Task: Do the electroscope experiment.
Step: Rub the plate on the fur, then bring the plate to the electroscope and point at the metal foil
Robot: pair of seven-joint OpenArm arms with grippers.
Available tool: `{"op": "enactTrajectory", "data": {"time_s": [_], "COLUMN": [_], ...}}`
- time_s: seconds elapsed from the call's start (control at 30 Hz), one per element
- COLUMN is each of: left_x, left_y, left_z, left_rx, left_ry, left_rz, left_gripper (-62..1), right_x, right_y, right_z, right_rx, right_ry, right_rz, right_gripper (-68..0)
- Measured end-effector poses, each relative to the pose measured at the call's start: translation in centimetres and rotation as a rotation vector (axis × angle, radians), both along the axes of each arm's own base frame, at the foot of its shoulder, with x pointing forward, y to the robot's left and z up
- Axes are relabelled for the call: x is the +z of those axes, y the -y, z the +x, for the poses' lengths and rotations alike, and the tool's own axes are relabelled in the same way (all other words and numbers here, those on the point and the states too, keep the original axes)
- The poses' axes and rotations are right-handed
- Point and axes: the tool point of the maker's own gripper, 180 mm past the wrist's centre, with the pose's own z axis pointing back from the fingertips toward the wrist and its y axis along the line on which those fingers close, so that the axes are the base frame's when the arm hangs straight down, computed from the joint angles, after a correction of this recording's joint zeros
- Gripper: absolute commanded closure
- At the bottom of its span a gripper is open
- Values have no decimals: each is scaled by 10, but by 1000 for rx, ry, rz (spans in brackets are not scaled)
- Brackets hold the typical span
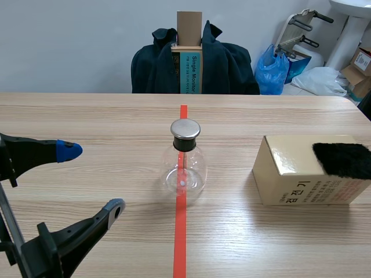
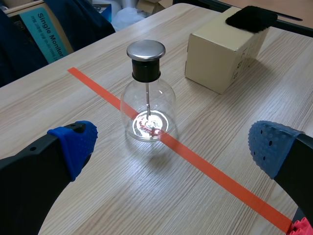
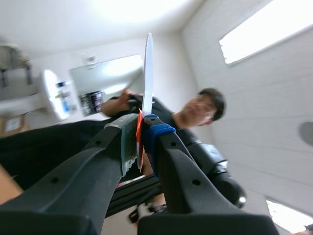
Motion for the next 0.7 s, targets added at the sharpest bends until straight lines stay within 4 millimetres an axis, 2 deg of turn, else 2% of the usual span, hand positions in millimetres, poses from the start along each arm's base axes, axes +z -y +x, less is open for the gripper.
{"op": "enactTrajectory", "data": {"time_s": [0.1, 0.27, 0.33, 0.43, 0.47, 0.57, 0.7], "left_x": [-1, -13, -25, -51, -61, -86, -101], "left_y": [0, -2, -4, -6, -6, 1, 24], "left_z": [0, 0, 3, 13, 17, 27, 42], "left_rx": [0, 3, 4, 5, 4, -28, -67], "left_ry": [-3, -47, -77, -127, -143, -183, -186], "left_rz": [3, 48, 72, 92, 97, 93, 30], "left_gripper": [-623, -623, -441, -89, -7, -17, -16], "right_x": [27, 56, 65, 76, 79, 84, 84], "right_y": [-1, -2, -1, -2, -3, -6, -4], "right_z": [-6, -16, -19, -23, -24, -25, -25], "right_rx": [3, 10, 5, -4, -4, -1, 4], "right_ry": [79, 170, 195, 227, 238, 251, 253], "right_rz": [5, 23, 30, 13, 7, 4, 29], "right_gripper": [-8, -8, -8, -8, -8, -8, -8]}}
